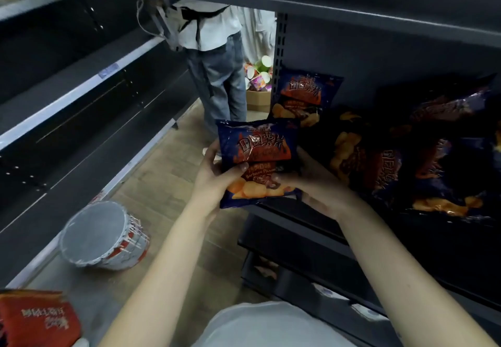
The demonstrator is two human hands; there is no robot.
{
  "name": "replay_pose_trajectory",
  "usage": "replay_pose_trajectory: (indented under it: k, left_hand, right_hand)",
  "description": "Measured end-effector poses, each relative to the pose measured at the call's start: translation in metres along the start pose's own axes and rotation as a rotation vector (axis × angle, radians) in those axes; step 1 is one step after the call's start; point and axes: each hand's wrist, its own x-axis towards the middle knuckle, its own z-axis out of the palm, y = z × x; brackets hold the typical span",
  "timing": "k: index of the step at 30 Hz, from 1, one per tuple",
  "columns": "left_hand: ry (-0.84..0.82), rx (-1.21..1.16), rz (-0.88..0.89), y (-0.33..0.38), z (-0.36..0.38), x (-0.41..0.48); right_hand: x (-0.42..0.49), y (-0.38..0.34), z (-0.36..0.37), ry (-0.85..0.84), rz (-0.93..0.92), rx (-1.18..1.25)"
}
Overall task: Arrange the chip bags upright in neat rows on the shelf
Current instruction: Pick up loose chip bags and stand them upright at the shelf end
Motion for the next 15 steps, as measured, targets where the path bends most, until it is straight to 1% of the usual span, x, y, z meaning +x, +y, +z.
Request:
replay_pose_trajectory:
  k: [2, 5, 7, 10, 12, 15]
  left_hand:
    - [-0.045, 0.054, 0.017, -0.001, 0.003, 0.009]
    - [-0.127, 0.199, 0.058, -0.003, 0.012, 0.023]
    - [-0.154, 0.293, 0.094, -0.004, 0.020, 0.032]
    - [-0.161, 0.442, 0.193, -0.007, 0.030, 0.045]
    - [-0.170, 0.517, 0.293, -0.010, 0.036, 0.055]
    - [-0.161, 0.604, 0.403, -0.011, 0.043, 0.078]
  right_hand:
    - [0.000, 0.007, -0.002, 0.019, -0.027, -0.006]
    - [0.005, 0.009, -0.010, 0.208, -0.054, 0.063]
    - [0.012, 0.010, -0.016, 0.328, -0.046, 0.067]
    - [0.026, 0.008, -0.021, 0.420, -0.024, 0.055]
    - [0.037, 0.004, -0.021, 0.461, -0.033, 0.007]
    - [0.054, 0.000, -0.022, 0.566, -0.111, -0.210]
